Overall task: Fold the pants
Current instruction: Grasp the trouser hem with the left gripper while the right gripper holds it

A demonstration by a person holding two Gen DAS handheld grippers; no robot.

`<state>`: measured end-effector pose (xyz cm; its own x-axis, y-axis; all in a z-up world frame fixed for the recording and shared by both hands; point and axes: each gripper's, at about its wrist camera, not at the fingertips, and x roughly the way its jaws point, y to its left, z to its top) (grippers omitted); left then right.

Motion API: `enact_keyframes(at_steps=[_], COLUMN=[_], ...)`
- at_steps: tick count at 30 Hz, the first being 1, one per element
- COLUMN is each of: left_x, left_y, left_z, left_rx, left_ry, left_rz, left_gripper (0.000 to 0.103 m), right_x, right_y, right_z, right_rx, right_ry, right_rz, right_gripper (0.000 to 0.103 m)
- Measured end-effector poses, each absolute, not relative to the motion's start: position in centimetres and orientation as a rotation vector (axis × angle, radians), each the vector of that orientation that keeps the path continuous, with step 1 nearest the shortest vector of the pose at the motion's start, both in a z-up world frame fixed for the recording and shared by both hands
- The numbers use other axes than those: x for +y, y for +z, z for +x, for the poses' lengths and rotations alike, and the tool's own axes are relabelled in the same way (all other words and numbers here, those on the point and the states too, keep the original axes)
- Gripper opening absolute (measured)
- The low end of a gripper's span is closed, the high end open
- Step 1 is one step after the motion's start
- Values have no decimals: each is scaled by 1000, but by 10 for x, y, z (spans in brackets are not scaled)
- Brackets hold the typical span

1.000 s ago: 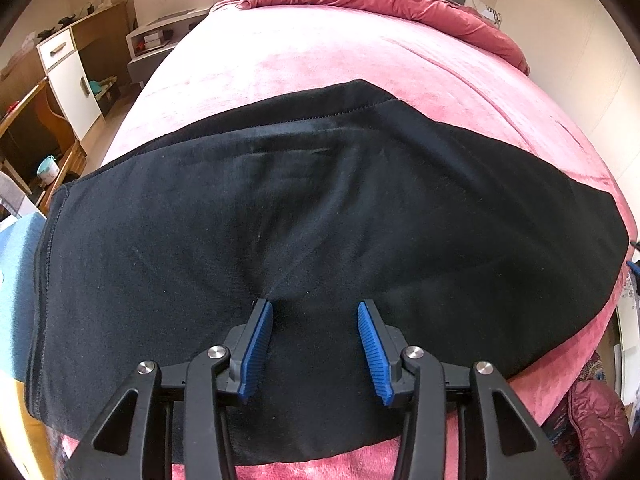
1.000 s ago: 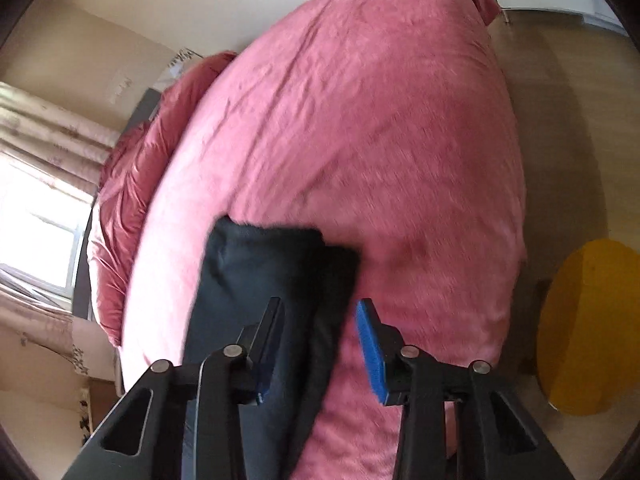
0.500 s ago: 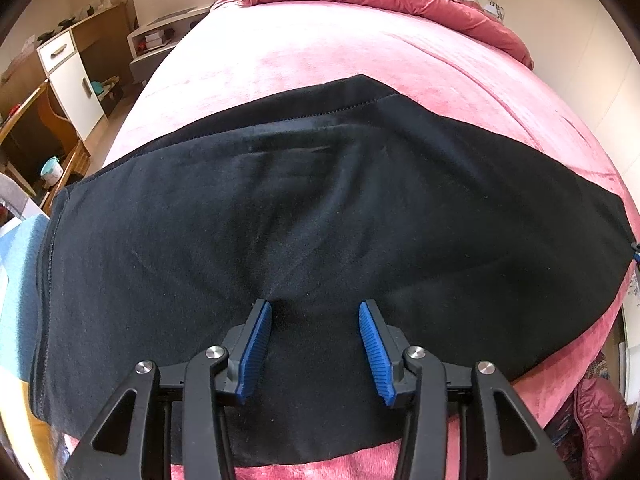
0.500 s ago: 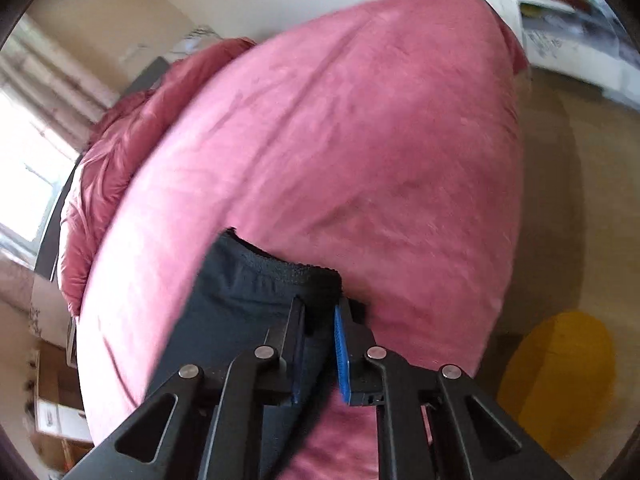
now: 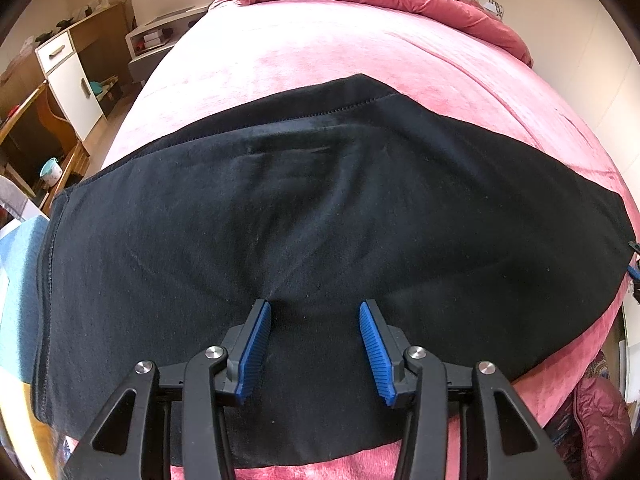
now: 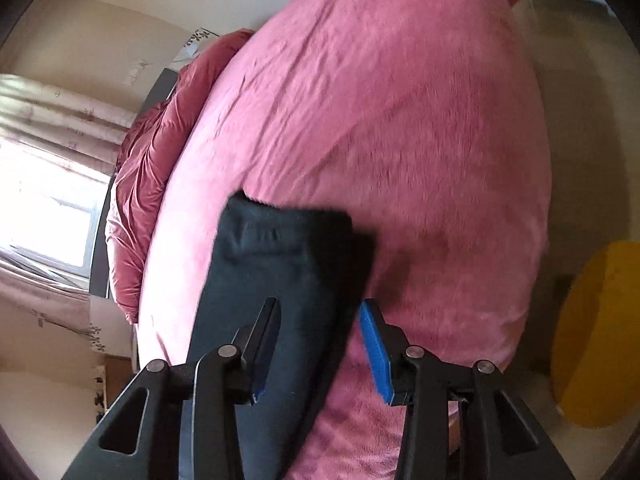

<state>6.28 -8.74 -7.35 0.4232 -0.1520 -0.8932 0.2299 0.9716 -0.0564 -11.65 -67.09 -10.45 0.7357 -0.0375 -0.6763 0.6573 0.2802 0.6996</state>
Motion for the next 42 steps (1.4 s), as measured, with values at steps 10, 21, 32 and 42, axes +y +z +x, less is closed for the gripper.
enact_keyframes(at_steps=[10, 21, 32, 42], left_x=[-91, -85, -58, -63], left_y=[-72, -69, -60, -51], left_z=[63, 70, 72, 80], left_rx=[1112, 1123, 1167, 1197], left_ry=[-227, -226, -352, -602], left_rz=[95, 52, -141, -377], left_gripper=[48, 48, 47, 47], right_x=[-686, -597, -420, -303], right_y=[-110, 6, 11, -45], right_z=[-87, -31, 30, 42], right_rx=[568, 641, 828, 999], right_ry=[-495, -241, 78, 292], right_rz=[1216, 677, 287, 63], right_gripper=[26, 18, 18, 18])
